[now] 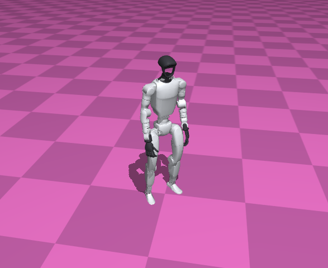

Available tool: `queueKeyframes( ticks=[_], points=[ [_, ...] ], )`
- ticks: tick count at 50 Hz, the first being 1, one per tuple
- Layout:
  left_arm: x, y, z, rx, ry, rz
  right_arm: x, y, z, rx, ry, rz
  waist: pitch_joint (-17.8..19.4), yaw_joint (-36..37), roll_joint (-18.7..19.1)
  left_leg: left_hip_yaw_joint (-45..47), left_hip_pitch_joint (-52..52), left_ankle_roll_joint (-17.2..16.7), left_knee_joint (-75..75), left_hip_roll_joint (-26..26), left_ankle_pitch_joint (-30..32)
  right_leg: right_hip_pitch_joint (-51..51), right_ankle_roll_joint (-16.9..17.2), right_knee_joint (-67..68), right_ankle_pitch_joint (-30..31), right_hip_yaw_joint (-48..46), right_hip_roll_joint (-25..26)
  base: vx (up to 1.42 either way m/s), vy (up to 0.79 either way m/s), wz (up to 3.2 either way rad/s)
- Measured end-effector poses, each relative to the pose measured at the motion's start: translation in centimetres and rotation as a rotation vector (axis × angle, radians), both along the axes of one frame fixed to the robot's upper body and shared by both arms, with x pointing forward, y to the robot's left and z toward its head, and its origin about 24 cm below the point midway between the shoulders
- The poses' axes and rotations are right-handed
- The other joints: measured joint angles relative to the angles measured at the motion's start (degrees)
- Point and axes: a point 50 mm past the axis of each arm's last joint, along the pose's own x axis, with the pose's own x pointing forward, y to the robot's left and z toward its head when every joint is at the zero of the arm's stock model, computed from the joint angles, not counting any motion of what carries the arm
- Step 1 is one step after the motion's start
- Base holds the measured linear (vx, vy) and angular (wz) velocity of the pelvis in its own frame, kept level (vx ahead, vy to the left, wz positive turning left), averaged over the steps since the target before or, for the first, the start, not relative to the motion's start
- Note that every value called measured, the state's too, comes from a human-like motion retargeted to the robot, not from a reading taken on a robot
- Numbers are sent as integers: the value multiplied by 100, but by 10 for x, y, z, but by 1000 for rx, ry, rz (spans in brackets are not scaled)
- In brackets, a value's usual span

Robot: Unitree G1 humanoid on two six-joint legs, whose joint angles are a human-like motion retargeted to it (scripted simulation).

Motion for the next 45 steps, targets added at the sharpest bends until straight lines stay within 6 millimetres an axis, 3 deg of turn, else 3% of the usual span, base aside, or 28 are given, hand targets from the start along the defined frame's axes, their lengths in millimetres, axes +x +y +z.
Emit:
queueKeyframes(
  ticks=[35,45],
  points=[
    [-9,24,-1,44,33,37,14,23,4,119,-44,-17,62,-106,6,176,191,-20,173,193,-56,-22,-94,275,-362,236,161,0,-2,-5],
    [5,24,3,18,-4,131,13,8,5,103,-45,-69,170,-192,234,264,-277,4,1767,596,-509,104,-202,268,-490,548,470,4,-9,-37]
  ],
)
